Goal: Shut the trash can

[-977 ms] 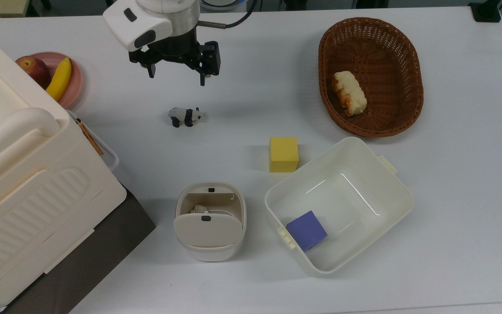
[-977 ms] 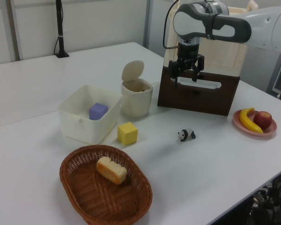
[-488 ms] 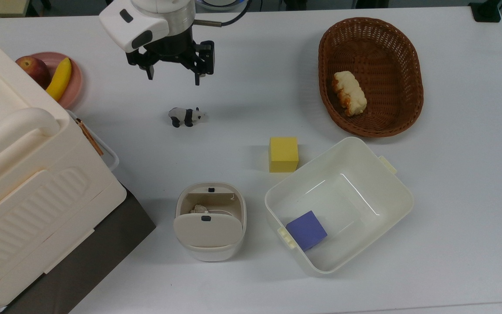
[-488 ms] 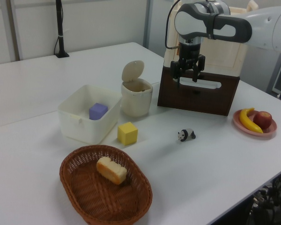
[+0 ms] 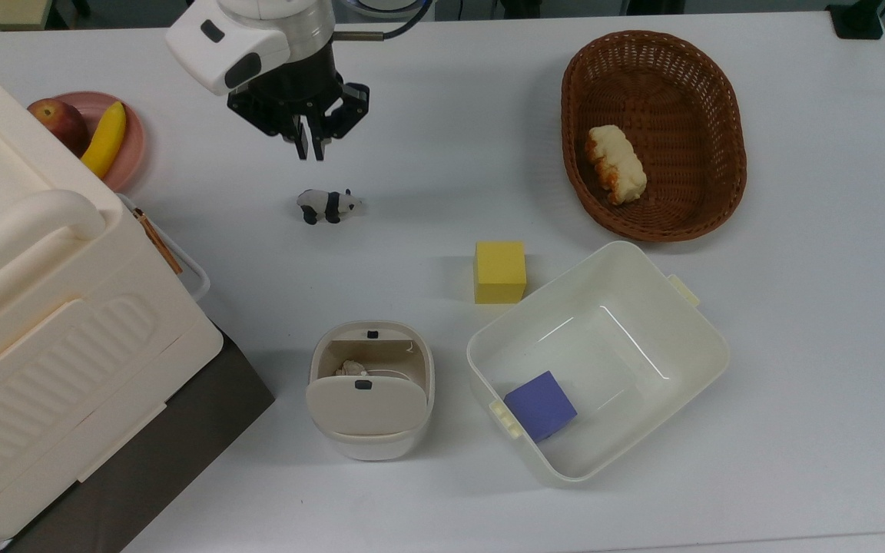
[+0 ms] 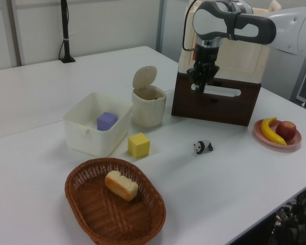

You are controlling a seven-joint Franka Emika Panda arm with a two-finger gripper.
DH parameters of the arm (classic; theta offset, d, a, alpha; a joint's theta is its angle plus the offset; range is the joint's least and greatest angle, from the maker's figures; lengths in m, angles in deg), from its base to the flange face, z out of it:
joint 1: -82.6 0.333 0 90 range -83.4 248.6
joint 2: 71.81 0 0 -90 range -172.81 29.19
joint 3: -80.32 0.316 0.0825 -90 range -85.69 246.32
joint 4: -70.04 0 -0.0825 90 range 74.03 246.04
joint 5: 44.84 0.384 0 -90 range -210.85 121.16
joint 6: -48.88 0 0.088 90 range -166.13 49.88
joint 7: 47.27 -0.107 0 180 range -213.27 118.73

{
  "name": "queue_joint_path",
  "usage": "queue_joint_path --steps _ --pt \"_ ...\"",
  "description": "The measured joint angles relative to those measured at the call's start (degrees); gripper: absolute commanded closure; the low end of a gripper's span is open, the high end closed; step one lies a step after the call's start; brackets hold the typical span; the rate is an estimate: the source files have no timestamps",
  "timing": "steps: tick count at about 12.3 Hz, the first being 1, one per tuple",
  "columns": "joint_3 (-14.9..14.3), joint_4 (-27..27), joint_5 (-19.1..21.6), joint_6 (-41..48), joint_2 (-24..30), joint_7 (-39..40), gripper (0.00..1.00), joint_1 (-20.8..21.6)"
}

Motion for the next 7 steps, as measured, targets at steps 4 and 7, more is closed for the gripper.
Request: queue_joint_path --steps 4,7 --pt "0.11 0.14 3.02 -17.56 -1.34 1.1 0.87 -0.55" --pt "1.13 -0.29 3.94 -30.51 -3.73 1.07 0.89 0.05"
